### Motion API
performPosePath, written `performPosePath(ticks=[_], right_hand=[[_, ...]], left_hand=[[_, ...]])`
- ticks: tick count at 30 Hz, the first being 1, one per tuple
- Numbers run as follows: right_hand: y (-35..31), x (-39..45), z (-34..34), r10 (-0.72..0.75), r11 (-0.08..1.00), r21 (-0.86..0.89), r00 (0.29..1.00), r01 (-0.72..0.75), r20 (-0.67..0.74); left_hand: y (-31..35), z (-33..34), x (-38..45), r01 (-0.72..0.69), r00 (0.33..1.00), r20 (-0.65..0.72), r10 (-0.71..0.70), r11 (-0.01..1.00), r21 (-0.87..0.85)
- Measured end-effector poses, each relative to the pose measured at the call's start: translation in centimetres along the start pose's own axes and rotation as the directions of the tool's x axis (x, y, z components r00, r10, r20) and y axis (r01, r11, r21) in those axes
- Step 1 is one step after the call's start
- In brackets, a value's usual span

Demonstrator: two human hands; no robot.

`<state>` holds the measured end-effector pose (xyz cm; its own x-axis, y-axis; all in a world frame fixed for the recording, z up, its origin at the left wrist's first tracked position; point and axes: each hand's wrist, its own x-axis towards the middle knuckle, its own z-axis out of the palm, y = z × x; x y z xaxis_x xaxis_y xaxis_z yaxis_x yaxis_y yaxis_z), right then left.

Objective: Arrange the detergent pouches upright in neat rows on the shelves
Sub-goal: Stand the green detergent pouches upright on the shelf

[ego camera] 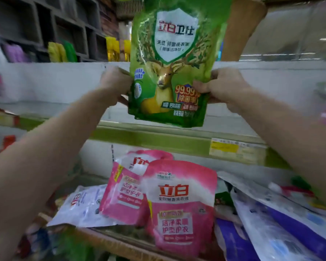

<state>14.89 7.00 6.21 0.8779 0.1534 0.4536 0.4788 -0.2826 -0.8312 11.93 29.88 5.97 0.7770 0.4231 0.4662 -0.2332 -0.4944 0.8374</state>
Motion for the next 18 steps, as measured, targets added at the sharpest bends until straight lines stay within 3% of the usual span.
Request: performPosePath(ticks=[7, 13, 18], right_hand=[[-4.9, 4.1, 9.2, -0.118, 0.988, 0.105, 0.992, 0.113, 0.045], [-6.9, 7.2, 17.9, -0.054, 0.996, 0.081, 0.995, 0.047, 0.088], [-7.3, 8.9, 22.0, -0.014, 1.0, -0.014, 0.998, 0.015, 0.069]], left_hand=[[-2.6, -10.4, 6.2, -0.029, 0.999, -0.021, 0.029, 1.0, 0.01], [-7.3, -15.9, 9.9, 0.054, 0.995, -0.087, -0.055, 0.998, -0.011], [-10.8, -17.8, 12.5, 0.109, 0.994, 0.003, -0.109, 0.994, -0.018]])
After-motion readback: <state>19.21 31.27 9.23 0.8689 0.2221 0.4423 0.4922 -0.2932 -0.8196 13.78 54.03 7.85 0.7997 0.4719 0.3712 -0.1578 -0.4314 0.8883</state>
